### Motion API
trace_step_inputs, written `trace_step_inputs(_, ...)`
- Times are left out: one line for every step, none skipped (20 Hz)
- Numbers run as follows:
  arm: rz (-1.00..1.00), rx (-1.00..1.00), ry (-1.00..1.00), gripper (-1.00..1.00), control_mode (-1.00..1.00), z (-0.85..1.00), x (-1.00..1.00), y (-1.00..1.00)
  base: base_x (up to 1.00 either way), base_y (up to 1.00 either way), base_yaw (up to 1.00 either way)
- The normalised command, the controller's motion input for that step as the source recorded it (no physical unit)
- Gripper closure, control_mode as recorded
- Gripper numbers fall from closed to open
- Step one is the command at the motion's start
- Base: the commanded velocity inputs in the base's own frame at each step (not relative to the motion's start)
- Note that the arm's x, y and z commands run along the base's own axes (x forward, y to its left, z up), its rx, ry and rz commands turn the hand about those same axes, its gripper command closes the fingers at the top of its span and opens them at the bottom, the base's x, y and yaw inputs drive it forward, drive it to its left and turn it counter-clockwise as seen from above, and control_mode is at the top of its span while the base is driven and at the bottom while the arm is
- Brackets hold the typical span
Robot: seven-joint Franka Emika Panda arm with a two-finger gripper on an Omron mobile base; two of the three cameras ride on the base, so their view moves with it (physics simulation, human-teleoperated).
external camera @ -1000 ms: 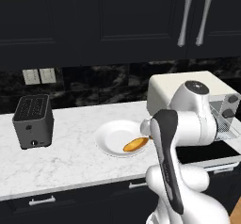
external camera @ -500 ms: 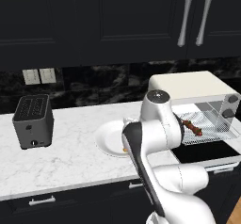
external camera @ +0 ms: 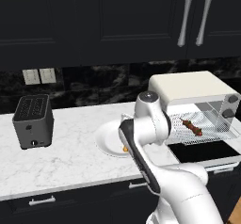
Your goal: Pick up the kebab skewer and baguette bread, and place them inside the toaster oven. Close the toaster oven door and start by setting the timer.
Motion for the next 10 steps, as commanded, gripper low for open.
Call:
trace_step_inputs(-0.02,0.08,0.12,-1.0,-1.0,-0.45,0.57,0.0,0.0,0.0,0.0)
trace_step_inputs(-0.02,0.07,0.14,-1.0,-1.0,-0.49,0.5,0.0,0.0,0.0,0.0)
trace_step_inputs(-0.02,0.05,0.12,-1.0,-1.0,-0.55,0.33,0.0,0.0,0.0,0.0)
trace_step_inputs(-0.02,0.03,0.11,-1.0,-1.0,-0.66,0.14,0.0,0.0,0.0,0.0)
trace_step_inputs(-0.01,0.0,0.06,-1.0,-1.0,-0.69,0.0,0.0,0.0,0.0,0.0)
trace_step_inputs(-0.01,0.0,0.03,-1.0,-1.0,-0.62,0.0,0.0,0.0,0.0,0.0)
trace_step_inputs(-0.01,0.0,0.0,-1.0,-1.0,-0.29,0.0,0.0,0.0,0.0,0.0)
trace_step_inputs(-0.01,0.0,0.0,-1.0,-1.0,-0.25,0.01,0.0,0.0,0.0,0.0)
trace_step_inputs(-0.01,0.0,0.0,-1.0,-1.0,-0.18,0.03,0.0,0.0,0.0,0.0)
trace_step_inputs(-0.02,0.0,0.0,-1.0,-1.0,-0.19,0.15,0.0,0.0,0.0,0.0)
